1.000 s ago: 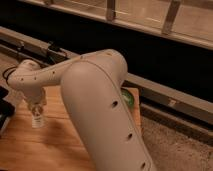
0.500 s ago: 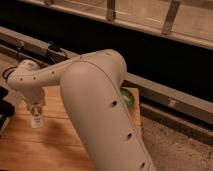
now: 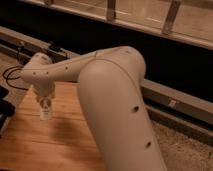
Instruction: Place the bottle in the ceramic bowl
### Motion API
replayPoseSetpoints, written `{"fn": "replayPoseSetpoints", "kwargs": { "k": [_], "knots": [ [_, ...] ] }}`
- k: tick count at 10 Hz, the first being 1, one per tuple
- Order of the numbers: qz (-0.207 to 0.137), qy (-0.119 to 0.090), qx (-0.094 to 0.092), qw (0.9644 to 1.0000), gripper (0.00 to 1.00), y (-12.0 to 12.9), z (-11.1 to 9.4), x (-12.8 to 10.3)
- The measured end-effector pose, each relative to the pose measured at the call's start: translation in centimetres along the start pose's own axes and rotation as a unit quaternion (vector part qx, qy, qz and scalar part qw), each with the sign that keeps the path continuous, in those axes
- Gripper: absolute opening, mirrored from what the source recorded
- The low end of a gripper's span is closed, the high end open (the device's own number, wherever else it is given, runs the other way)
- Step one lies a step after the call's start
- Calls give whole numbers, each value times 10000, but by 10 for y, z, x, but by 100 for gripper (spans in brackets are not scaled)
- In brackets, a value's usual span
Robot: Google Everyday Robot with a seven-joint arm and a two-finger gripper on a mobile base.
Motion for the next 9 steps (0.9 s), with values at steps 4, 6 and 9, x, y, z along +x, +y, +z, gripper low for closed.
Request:
{"fn": "replayPoseSetpoints", "kwargs": {
  "k": [4, 6, 9],
  "knots": [
    [514, -515, 22, 9974, 0, -77, -41, 13],
    [491, -510, 9, 9975, 0, -74, -41, 14],
    [505, -512, 14, 9974, 0, -76, -42, 14]
  ]
}}
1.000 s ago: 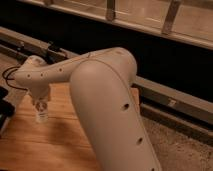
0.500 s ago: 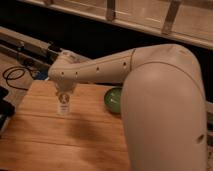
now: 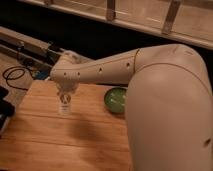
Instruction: Place the bottle in the ceramic bowl
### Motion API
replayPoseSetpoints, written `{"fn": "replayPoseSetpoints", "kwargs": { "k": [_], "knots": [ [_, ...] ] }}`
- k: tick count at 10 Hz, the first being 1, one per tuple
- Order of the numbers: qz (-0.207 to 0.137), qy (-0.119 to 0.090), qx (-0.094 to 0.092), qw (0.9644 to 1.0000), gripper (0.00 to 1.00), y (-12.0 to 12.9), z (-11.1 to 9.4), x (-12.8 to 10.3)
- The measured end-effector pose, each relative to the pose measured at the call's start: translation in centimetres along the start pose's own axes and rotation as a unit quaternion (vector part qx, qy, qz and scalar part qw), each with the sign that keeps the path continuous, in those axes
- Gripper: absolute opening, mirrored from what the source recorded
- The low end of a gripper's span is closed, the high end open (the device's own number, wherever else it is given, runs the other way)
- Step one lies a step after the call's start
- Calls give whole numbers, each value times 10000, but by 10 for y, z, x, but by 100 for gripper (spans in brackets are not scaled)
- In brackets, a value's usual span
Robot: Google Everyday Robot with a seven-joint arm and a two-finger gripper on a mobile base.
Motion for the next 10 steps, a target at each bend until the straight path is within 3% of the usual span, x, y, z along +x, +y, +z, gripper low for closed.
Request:
{"fn": "replayPoseSetpoints", "kwargs": {
  "k": [2, 5, 7, 10],
  "knots": [
    [-102, 102, 29, 9999, 0, 5, 3, -2],
    [-87, 317, 122, 9994, 0, 6, 16, -32],
    [121, 329, 180, 9992, 0, -35, 17, -67],
    [449, 183, 218, 9986, 0, -109, 1, -91]
  ]
}}
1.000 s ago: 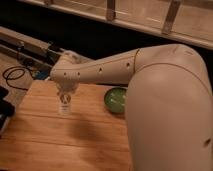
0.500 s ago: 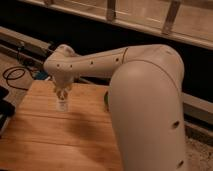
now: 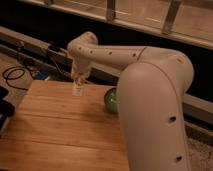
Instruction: Place the bottle in the ceramic bowl
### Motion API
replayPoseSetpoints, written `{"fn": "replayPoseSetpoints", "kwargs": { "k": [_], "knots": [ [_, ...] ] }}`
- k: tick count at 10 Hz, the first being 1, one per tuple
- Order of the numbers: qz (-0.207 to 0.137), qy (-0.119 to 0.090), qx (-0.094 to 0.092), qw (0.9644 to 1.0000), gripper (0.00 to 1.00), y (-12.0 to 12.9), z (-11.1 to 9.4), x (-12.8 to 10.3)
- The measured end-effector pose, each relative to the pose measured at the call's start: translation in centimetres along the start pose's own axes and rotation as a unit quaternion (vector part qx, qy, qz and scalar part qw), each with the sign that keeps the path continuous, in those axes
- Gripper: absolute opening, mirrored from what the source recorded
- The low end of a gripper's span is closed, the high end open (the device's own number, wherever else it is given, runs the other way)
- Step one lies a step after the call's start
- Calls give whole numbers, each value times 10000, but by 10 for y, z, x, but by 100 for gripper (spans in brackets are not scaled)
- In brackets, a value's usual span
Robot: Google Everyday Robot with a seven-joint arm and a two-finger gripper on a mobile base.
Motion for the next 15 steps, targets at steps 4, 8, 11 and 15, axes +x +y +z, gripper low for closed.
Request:
{"fn": "replayPoseSetpoints", "kwargs": {
  "k": [4, 8, 11, 15],
  "knots": [
    [855, -483, -121, 9951, 0, -91, -28, 28],
    [929, -509, -188, 9942, 0, -91, -30, 36],
    [1023, -414, -44, 9939, 0, -84, -9, 16],
    [1723, -466, 45, 9839, 0, -133, 4, 12]
  ]
}}
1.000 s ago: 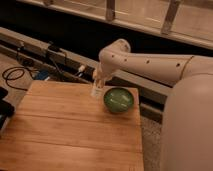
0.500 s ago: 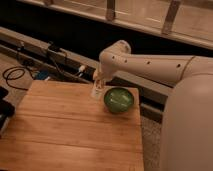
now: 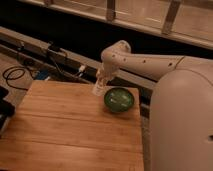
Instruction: Place the bottle in the ceramic bowl
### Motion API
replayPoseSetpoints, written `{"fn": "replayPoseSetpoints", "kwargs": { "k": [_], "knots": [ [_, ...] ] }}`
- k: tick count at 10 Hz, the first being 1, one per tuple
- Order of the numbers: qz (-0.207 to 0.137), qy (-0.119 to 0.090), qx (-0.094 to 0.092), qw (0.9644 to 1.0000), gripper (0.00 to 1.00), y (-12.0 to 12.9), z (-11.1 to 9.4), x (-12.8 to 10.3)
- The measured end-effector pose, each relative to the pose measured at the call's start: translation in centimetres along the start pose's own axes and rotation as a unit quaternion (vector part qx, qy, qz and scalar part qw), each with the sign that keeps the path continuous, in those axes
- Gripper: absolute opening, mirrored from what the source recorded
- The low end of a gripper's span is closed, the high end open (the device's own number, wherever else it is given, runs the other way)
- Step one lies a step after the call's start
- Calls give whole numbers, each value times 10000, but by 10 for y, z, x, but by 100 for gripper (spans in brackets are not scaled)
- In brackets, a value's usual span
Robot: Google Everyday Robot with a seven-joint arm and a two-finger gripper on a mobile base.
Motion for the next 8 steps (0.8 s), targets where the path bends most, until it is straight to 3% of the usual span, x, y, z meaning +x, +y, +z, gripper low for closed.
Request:
{"fn": "replayPoseSetpoints", "kwargs": {
  "k": [3, 5, 7, 8],
  "knots": [
    [689, -56, 55, 9976, 0, -71, -2, -1],
    [1181, -95, 91, 9929, 4, -109, -1, -1],
    [1194, -77, 64, 9928, 1, -105, 0, 1],
    [1196, -82, 69, 9928, 5, -106, 0, 1]
  ]
}}
